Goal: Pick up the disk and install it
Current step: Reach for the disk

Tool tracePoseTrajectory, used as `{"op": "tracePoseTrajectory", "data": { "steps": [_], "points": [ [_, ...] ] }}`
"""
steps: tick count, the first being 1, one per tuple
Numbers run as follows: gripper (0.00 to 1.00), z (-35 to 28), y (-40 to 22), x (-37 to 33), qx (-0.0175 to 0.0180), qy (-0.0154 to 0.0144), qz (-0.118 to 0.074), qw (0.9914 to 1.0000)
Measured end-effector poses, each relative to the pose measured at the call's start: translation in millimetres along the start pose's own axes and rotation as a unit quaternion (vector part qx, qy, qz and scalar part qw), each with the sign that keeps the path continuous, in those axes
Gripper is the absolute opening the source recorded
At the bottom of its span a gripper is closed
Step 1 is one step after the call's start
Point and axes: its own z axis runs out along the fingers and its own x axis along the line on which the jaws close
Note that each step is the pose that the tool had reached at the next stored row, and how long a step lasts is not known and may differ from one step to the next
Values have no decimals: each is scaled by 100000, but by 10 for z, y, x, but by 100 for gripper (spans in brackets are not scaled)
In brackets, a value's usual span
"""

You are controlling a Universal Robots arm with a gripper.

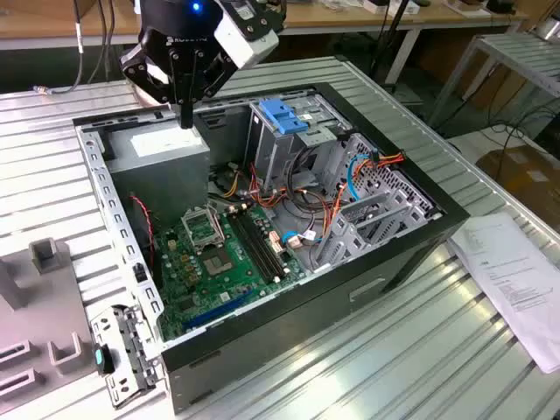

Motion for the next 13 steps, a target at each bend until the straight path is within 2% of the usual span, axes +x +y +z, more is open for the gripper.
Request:
{"op": "tracePoseTrajectory", "data": {
  "steps": [6, 13],
  "points": [
    [11, 0, -1, 11, 1, 0, 7, 100000],
    [11, -2, -5, 65, -3, 0, 1, 100000]
  ]
}}
